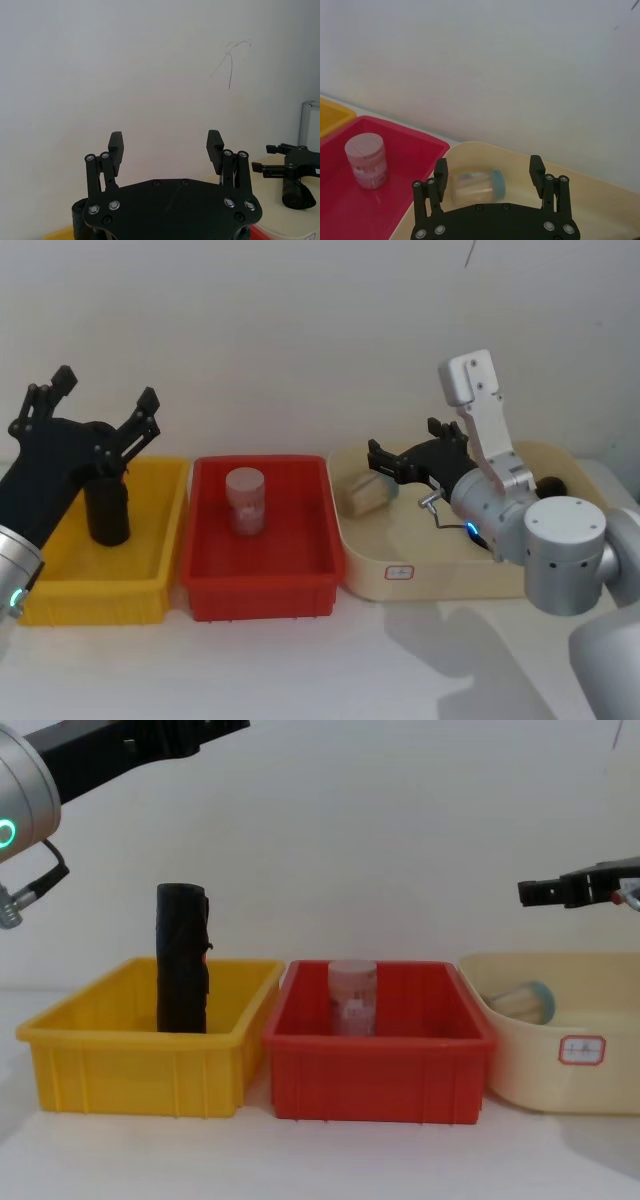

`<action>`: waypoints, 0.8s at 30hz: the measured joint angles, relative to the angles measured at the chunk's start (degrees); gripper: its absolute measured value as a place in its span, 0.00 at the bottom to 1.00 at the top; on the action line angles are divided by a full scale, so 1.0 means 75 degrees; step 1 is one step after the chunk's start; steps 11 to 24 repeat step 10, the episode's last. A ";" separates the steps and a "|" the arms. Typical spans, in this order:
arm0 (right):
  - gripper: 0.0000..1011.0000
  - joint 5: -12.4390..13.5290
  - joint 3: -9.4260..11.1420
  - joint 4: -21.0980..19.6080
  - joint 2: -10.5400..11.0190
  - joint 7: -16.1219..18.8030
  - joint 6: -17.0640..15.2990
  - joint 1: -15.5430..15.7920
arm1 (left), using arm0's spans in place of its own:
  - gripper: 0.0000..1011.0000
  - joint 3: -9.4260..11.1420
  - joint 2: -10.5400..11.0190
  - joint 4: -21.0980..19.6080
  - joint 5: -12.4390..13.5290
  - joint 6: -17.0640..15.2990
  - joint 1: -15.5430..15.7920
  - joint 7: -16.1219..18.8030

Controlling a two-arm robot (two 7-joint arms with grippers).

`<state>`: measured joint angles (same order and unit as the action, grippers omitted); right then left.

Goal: Pick up the garbage bag with the one hand and transfer it to the other hand.

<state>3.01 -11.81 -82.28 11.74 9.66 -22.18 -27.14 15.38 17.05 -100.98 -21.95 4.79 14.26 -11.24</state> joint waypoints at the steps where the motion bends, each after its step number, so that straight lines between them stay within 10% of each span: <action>1: 0.99 0.0011 0.0030 -0.0049 -0.0002 0.0004 -0.0001 0.0049 | 0.99 0.0000 -0.0001 0.0000 -0.0001 0.0000 0.0000 0.0000; 24: 0.99 0.0258 0.0223 -0.0458 -0.0058 0.0154 0.0007 0.0412 | 0.99 0.0000 -0.0001 0.0000 0.0000 0.0000 0.0000 0.0000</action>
